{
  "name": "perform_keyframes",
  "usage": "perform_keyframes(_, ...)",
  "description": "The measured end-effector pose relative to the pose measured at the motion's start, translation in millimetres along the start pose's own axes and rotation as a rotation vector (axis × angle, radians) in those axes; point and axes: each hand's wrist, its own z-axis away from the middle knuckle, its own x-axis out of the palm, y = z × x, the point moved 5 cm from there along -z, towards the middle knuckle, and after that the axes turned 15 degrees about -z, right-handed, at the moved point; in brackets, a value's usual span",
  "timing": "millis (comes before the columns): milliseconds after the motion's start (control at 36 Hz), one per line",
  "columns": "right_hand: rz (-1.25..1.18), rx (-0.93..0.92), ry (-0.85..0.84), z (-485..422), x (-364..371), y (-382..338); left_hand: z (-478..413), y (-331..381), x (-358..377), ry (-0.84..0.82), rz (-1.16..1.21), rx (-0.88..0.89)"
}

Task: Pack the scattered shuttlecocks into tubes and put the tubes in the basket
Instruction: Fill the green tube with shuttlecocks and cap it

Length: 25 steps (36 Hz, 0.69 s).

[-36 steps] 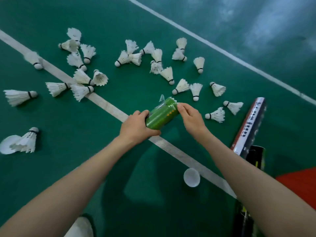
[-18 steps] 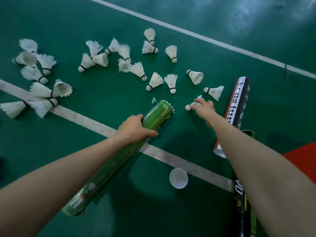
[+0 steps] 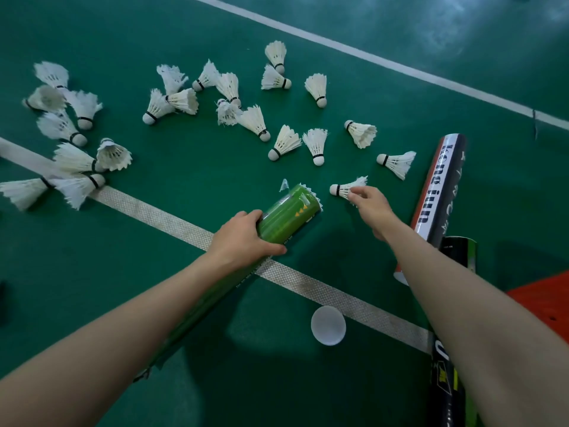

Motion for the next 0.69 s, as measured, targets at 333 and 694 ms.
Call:
perform_keyframes(333, -0.186, -0.496, -0.135, 96.5, 48.7, -73.5, 48.7, -51.7, -22.8, 0.173, -0.005, -0.056)
perform_keyframes(694, -0.164, -0.6, -0.304, 159.2, 110.7, -101.0, 104.4, -73.8, -33.2, 0.385, 0.154, -0.004)
